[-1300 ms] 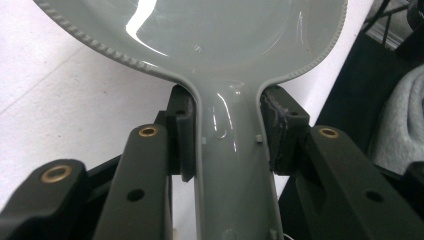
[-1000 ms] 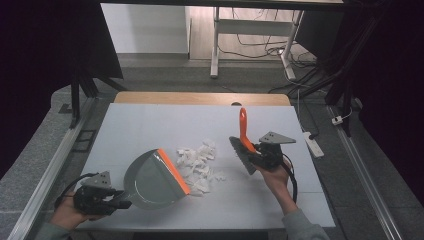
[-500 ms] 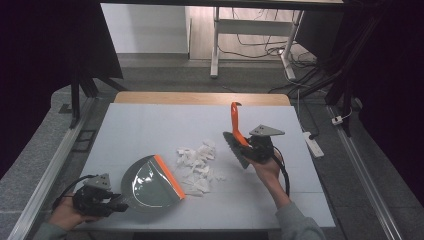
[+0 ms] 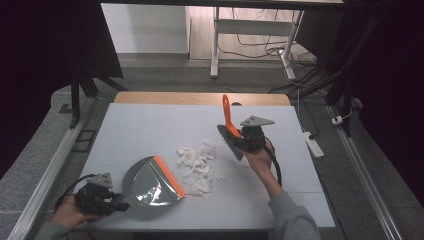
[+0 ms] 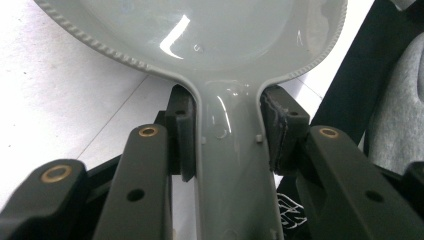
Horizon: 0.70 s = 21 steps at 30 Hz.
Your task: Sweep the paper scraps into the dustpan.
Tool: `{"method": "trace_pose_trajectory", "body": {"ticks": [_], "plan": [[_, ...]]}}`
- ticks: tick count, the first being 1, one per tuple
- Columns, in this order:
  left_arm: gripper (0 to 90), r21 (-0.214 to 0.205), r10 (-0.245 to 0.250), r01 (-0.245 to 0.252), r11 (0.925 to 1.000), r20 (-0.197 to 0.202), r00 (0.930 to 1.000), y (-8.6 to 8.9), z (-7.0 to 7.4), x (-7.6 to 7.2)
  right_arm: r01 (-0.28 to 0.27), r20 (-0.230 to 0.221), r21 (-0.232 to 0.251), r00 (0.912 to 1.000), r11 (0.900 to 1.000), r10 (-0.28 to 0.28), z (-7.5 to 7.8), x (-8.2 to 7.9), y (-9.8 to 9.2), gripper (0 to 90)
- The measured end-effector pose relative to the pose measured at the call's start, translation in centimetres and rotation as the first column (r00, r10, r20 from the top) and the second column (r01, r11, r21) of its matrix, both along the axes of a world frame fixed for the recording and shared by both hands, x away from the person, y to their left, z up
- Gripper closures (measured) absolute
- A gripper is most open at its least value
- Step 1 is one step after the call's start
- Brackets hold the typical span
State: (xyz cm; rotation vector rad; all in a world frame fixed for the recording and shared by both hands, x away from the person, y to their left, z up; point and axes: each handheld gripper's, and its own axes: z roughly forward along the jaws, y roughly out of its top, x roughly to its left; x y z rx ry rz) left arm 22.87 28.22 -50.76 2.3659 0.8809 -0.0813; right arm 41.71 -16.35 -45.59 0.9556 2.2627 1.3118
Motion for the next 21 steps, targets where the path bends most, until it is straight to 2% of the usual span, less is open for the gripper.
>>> {"method": "trace_pose_trajectory", "body": {"ticks": [1,3,4,10,21], "plan": [[61.2,-0.001,-0.004,0.004,1.0,0.001,1.0,0.0,0.0,0.0,0.0,-0.003,-0.003,1.0,1.0,0.0,0.1,0.7,0.6,70.0],[61.2,-0.005,-0.006,0.006,1.0,-0.001,1.0,0.0,0.0,0.1,0.001,-0.007,-0.014,1.0,0.9999,-0.001,0.1,1.0,1.0,70.0],[61.2,-0.001,-0.008,0.008,1.0,0.0,1.0,0.1,0.0,0.1,-0.004,-0.014,-0.043,0.9999,0.999,0.004,0.1,1.7,1.7,69.9],[61.2,0.003,-0.018,0.018,0.9998,-0.012,0.9998,-0.1,-0.2,0.3,-0.001,-0.048,-0.105,0.9989,0.9945,-0.004,-0.8,3.3,3.3,70.0],[61.2,0.0,-0.022,0.022,0.9998,-0.028,0.9994,-0.2,-0.5,0.7,-0.003,-0.099,-0.138,0.995,0.9905,-0.011,-2.3,5.0,5.5,70.0]]}}
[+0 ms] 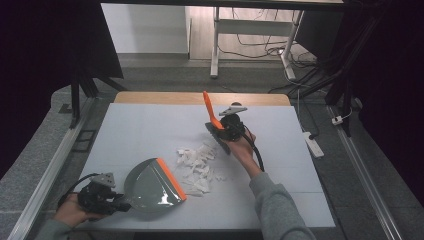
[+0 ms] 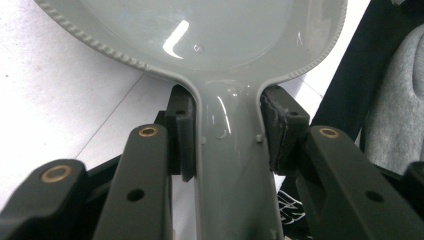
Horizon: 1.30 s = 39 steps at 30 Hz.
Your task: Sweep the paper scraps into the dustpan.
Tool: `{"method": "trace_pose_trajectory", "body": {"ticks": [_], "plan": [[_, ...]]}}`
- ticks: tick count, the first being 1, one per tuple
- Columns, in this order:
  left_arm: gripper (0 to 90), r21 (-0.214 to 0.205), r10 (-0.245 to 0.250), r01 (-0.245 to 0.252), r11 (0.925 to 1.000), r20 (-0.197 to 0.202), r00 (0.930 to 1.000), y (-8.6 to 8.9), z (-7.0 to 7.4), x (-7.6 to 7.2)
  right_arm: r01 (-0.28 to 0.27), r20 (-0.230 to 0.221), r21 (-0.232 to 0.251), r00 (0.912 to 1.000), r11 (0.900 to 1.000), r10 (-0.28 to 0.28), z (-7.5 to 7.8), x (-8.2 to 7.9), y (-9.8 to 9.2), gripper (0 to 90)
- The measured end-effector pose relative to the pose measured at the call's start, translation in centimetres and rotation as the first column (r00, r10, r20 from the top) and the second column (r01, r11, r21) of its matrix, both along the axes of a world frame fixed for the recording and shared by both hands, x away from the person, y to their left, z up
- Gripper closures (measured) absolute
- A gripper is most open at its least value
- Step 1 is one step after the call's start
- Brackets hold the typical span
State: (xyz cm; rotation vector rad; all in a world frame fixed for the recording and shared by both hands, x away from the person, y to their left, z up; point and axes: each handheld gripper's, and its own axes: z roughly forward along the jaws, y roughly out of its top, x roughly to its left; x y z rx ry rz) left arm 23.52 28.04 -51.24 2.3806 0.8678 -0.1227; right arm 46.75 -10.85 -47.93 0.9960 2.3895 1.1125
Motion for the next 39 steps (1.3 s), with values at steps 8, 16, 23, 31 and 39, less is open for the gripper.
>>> {"method": "trace_pose_trajectory", "body": {"ticks": [8,16,23,31,39], "plan": [[61.2,-0.007,0.001,-0.001,1.0,-0.013,0.9999,0.0,-0.3,0.3,-0.013,-0.016,-0.028,0.9998,0.9995,0.012,-0.4,0.6,1.3,70.1],[61.2,-0.012,0.005,-0.005,0.9999,-0.017,0.9998,-0.2,-0.5,0.4,-0.061,-0.048,-0.052,0.9971,0.9968,0.058,-1.3,0.1,3.7,70.2],[61.2,-0.015,0.005,-0.006,0.9999,-0.02,0.9998,-0.4,-0.6,0.6,-0.109,-0.055,-0.067,0.993,0.9918,0.105,-1.5,-0.9,5.4,70.1],[61.3,-0.018,0.008,-0.008,0.9998,-0.025,0.9997,-0.4,-0.7,0.7,-0.206,-0.098,-0.006,0.9739,0.9785,0.204,-1.4,-3.4,7.8,70.1],[61.2,-0.023,0.012,-0.013,0.9997,-0.026,0.9996,-0.5,-0.8,0.7,-0.291,-0.115,0.026,0.9496,0.9565,0.292,-1.7,-6.0,10.5,70.1]]}}
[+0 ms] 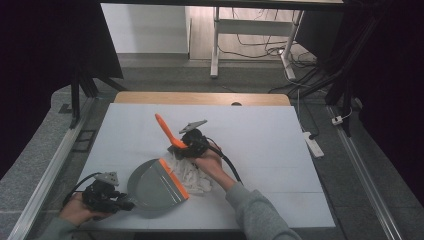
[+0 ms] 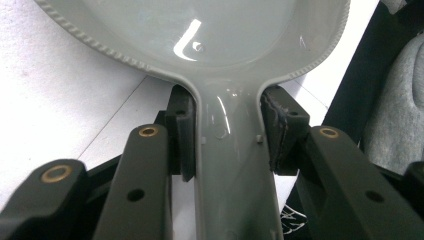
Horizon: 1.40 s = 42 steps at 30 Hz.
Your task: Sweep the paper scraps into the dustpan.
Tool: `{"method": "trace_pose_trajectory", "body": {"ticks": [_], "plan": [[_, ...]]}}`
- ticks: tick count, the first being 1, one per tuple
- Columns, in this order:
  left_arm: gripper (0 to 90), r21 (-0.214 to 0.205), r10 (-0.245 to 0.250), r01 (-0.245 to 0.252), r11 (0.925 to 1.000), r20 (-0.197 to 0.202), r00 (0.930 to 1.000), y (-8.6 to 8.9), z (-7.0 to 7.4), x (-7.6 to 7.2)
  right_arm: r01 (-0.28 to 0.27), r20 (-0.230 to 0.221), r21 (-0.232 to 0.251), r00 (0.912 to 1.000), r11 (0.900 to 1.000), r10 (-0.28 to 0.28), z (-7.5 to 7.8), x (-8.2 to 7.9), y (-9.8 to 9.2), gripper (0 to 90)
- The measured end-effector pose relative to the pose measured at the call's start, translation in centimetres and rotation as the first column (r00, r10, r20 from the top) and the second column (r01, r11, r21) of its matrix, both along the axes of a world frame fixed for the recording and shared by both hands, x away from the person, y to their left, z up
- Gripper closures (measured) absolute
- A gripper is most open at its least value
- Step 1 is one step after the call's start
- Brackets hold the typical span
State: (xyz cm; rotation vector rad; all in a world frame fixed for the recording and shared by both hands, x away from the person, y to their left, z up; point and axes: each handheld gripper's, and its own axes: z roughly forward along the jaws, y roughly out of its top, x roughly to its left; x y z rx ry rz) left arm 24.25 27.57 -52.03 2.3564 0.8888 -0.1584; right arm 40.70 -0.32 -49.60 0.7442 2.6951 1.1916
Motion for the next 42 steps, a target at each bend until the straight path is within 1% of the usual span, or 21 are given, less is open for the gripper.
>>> {"method": "trace_pose_trajectory", "body": {"ticks": [2,4,5,6,7,8,10,11,12,15,16,17,20,23,27,29,30,31,33,36,42], "plan": [[61.2,0.0,0.0,0.0,1.0,0.001,1.0,0.0,0.0,0.0,-0.028,-0.009,0.007,0.9996,0.9996,0.028,0.1,-0.6,0.6,70.1],[61.3,-0.001,0.001,-0.001,1.0,0.0,1.0,0.0,0.0,0.0,-0.045,-0.044,0.049,0.9979,0.9978,0.047,0.4,-1.2,0.9,70.1],[61.3,0.0,0.0,0.0,1.0,0.0,1.0,0.0,0.0,0.0,-0.05,-0.034,0.063,0.9981,0.9968,0.052,0.7,-1.3,0.9,70.1],[61.3,0.0,0.001,-0.001,1.0,0.0,1.0,0.0,0.0,0.0,-0.044,0.008,0.063,0.999,0.9971,0.044,1.5,-1.5,0.6,70.1],[61.3,0.0,0.001,-0.001,1.0,0.0,1.0,0.0,0.0,0.0,-0.037,0.03,0.064,0.9989,0.9972,0.035,1.9,-1.4,0.4,70.1],[61.3,0.001,0.001,-0.001,1.0,0.001,1.0,0.0,0.0,0.0,-0.037,0.03,0.064,0.9989,0.9972,0.035,1.9,-1.4,0.4,70.1],[61.3,0.001,0.001,-0.001,1.0,0.002,1.0,0.0,0.0,0.0,-0.005,0.055,0.076,0.9985,0.9971,0.001,2.6,-1.0,-0.5,70.1],[61.2,0.001,0.0,0.0,1.0,0.001,1.0,-0.1,0.0,0.0,0.029,0.08,0.083,0.9962,0.9961,-0.036,3.1,-0.5,-1.5,70.0],[61.2,0.002,0.0,0.0,1.0,0.002,1.0,-0.1,0.0,0.0,0.029,0.08,0.083,0.9962,0.9961,-0.036,3.1,-0.5,-1.5,70.0],[61.3,0.003,0.0,0.0,1.0,0.002,1.0,-0.1,0.1,0.0,0.076,0.11,0.072,0.9904,0.9945,-0.084,3.4,0.3,-2.9,70.1],[61.3,0.003,0.0,0.0,1.0,0.003,1.0,-0.1,0.1,0.0,0.108,0.121,0.061,0.9861,0.9923,-0.115,3.4,1.0,-3.8,70.0],[61.3,0.002,0.0,0.0,1.0,0.001,1.0,-0.1,0.0,0.0,0.108,0.121,0.061,0.9861,0.9923,-0.115,3.4,1.0,-3.8,70.0],[61.3,0.002,0.0,0.0,1.0,0.001,1.0,-0.1,0.0,0.0,0.156,0.134,0.04,0.978,0.9869,-0.16,3.1,2.1,-4.9,70.1],[61.3,0.001,-0.001,0.001,1.0,0.0,1.0,-0.1,0.0,0.0,0.203,0.129,0.028,0.9702,0.9787,-0.205,2.4,3.3,-5.6,70.1],[61.3,0.0,0.0,0.0,1.0,0.001,1.0,-0.1,0.0,0.0,0.234,0.102,0.01,0.967,0.9722,-0.234,1.3,4.4,-5.7,70.1],[61.3,0.0,0.0,0.0,1.0,0.001,1.0,-0.1,0.0,0.0,0.229,0.095,-0.001,0.969,0.9733,-0.228,0.9,4.6,-5.4,70.1],[61.2,-0.001,0.0,0.0,1.0,0.0,1.0,-0.1,0.0,0.0,0.214,0.094,-0.017,0.973,0.9768,-0.211,0.6,4.7,-4.7,70.1],[61.2,-0.001,-0.001,0.001,1.0,0.0,1.0,-0.1,0.0,0.1,0.214,0.094,-0.017,0.973,0.9768,-0.211,0.6,4.7,-4.7,70.1],[61.3,-0.001,-0.001,0.001,1.0,-0.001,1.0,-0.1,0.0,0.1,0.197,0.088,-0.046,0.9775,0.9794,-0.192,0.4,4.7,-3.7,70.1],[61.3,0.0,-0.001,0.001,1.0,0.0,1.0,-0.1,0.1,0.0,0.16,0.074,-0.065,0.9851,0.9849,-0.155,0.2,4.5,-2.0,70.2],[61.2,0.001,0.001,-0.001,1.0,0.003,1.0,-0.1,0.0,0.1,0.092,0.052,-0.091,0.9948,0.9916,-0.088,-0.2,2.9,0.6,70.2]]}}
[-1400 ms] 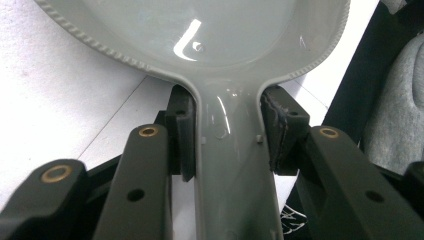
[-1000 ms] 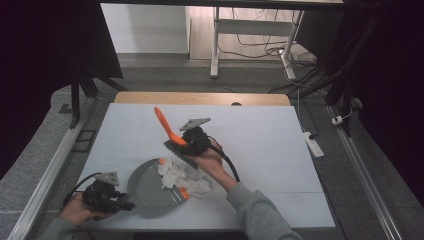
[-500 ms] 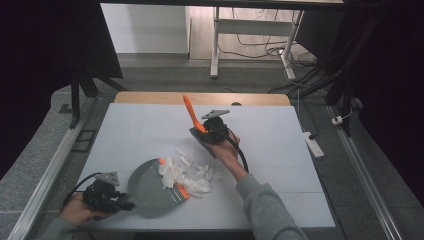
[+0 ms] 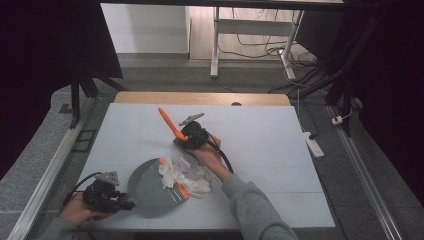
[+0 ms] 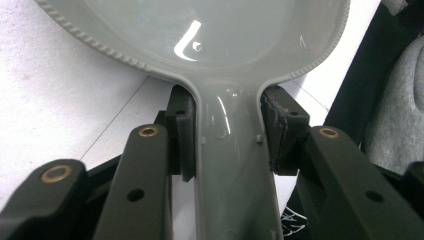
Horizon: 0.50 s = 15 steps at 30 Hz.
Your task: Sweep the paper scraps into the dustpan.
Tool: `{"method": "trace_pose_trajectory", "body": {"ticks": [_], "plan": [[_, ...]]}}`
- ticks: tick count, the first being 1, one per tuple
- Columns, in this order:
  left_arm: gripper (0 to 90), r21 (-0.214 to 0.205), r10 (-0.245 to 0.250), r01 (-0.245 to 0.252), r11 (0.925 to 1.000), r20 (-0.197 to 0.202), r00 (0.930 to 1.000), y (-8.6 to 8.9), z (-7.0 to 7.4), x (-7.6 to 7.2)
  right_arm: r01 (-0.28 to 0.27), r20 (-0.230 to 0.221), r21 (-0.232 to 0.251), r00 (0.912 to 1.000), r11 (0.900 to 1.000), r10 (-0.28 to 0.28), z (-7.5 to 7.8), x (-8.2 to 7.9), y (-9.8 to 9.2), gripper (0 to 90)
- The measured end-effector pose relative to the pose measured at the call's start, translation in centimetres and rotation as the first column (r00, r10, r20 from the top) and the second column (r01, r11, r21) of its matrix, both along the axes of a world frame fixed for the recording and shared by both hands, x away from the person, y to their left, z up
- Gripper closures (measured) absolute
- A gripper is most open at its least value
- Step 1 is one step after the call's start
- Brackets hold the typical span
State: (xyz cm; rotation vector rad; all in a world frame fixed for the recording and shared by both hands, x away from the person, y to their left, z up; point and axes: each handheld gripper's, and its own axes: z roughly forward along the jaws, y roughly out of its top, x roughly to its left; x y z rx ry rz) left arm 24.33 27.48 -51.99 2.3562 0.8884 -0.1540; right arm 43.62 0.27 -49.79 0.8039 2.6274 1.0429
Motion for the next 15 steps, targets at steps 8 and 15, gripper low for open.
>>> {"method": "trace_pose_trajectory", "body": {"ticks": [8,15], "plan": [[61.2,0.002,0.003,-0.003,1.0,0.0,1.0,-0.1,0.0,0.0,-0.082,-0.064,0.074,0.9942,0.9939,0.087,-0.1,-2.9,1.6,70.1],[61.3,0.001,0.004,-0.004,1.0,-0.001,1.0,-0.1,0.0,0.0,-0.142,-0.114,0.163,0.9802,0.9764,0.162,0.4,-4.9,2.3,70.1]]}}
